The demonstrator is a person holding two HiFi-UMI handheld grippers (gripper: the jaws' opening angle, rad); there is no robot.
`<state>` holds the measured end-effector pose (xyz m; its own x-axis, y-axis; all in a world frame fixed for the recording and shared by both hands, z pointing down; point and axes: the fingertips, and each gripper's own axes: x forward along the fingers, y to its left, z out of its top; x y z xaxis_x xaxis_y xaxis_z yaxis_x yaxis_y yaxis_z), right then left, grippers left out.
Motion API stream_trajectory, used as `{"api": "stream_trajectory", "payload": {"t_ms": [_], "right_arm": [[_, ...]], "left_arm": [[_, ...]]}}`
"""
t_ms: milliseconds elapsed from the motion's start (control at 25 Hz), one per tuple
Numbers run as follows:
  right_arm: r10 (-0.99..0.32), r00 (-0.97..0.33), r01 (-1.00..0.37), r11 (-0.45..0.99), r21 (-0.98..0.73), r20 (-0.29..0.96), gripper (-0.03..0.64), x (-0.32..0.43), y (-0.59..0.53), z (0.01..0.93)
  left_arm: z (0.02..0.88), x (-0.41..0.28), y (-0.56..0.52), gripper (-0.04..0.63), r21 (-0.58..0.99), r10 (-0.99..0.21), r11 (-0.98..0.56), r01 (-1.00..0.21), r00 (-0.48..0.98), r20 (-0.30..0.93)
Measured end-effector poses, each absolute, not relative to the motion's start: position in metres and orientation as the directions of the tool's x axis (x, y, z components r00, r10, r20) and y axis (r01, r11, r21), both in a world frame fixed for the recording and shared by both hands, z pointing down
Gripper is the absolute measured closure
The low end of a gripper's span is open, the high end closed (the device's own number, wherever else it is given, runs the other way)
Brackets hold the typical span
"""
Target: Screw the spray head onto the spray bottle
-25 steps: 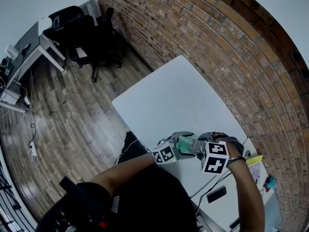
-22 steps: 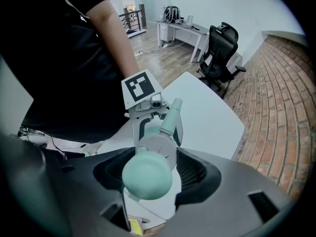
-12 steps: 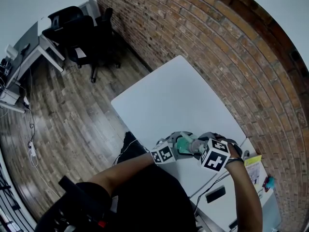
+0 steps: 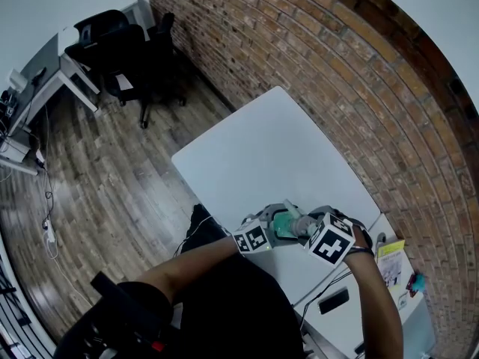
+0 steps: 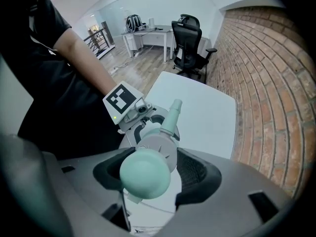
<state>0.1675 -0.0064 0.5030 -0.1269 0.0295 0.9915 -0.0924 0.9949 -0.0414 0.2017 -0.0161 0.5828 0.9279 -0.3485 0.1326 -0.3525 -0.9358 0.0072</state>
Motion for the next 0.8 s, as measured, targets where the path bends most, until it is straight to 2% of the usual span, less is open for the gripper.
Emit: {"api": "stream_trajectory", "payload": {"t_ms": [800], "right_arm": [[0.007, -0.16, -0.177, 0.984, -0.036, 0.987, 0.357, 0.167, -0.008, 0.503]], "left_arm": [[0.579, 0.201, -0.017, 0.178, -0.006, -0.35, -0.936, -0.352, 0.928, 0.126]]}}
